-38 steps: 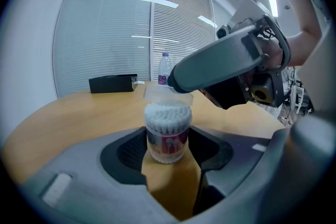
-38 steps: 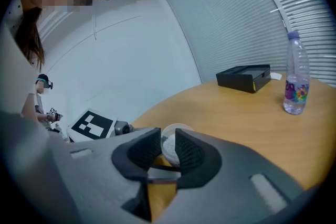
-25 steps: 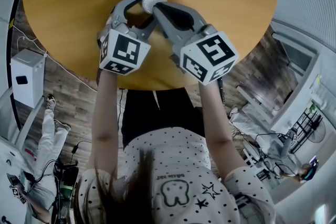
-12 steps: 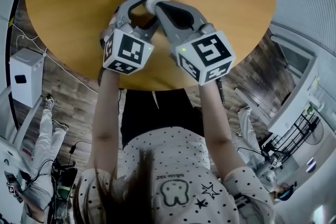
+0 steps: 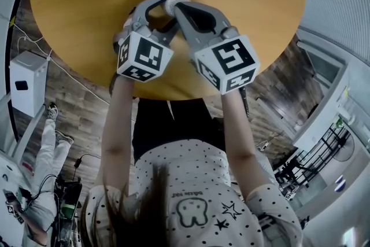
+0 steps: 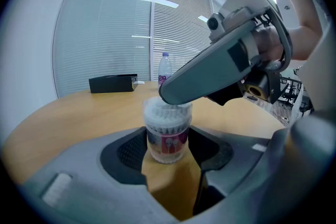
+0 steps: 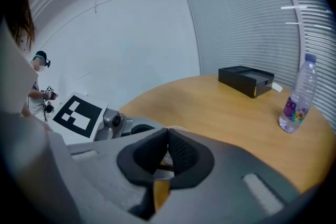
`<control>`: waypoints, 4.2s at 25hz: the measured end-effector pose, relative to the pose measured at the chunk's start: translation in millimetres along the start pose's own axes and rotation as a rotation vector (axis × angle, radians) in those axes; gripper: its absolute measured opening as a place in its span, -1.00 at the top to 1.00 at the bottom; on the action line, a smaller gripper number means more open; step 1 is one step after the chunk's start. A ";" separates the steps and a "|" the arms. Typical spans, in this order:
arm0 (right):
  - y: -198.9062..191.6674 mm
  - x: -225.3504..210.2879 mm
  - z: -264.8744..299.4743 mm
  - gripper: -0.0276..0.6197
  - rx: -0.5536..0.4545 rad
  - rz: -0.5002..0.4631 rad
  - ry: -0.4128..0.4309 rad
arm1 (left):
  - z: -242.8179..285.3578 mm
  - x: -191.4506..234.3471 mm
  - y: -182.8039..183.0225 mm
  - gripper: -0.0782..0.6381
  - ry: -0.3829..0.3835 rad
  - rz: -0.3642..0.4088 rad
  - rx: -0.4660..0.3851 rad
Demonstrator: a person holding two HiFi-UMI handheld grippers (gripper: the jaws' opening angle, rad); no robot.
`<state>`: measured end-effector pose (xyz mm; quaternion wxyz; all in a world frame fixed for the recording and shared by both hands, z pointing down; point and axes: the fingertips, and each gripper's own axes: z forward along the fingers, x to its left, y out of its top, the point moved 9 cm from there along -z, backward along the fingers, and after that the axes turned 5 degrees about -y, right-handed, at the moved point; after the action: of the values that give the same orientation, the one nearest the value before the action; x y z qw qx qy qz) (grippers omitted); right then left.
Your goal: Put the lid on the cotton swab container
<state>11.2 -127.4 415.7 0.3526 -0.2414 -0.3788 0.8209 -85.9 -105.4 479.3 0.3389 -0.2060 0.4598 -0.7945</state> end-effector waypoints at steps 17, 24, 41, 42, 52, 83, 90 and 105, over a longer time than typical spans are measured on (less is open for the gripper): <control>6.9 -0.1 4.8 0.90 0.035 -0.001 -0.008 | 1.3 0.3 0.8 0.06 -0.002 -0.001 0.000; 6.3 -1.0 6.1 0.90 0.037 -0.016 0.003 | 2.0 -0.1 0.0 0.07 -0.002 -0.001 0.002; 9.2 1.9 7.4 0.90 0.041 -0.099 0.015 | 0.0 0.9 0.2 0.07 0.001 -0.001 0.002; 8.8 1.6 7.1 0.90 0.038 -0.102 0.016 | 0.3 0.9 0.1 0.07 0.001 -0.002 0.002; 4.7 6.1 9.8 0.91 0.088 -0.072 -0.008 | 0.0 -0.5 0.0 0.06 -0.003 0.003 0.006; 12.8 3.0 -8.3 0.90 -0.134 0.047 0.055 | -65.0 -7.4 2.7 0.25 0.072 -0.121 -0.052; 34.3 5.8 -33.7 0.90 -0.192 0.013 0.037 | -93.5 -17.7 40.3 0.48 0.138 -0.079 -0.148; 84.6 0.8 -121.7 0.90 -0.400 0.045 -0.048 | -147.9 -16.5 114.5 0.76 0.353 -0.127 -0.311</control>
<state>57.9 -111.1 276.0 0.2698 -0.2953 -0.5371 0.7426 -129.1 -45.8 306.6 0.1667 -0.1421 0.6150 -0.7575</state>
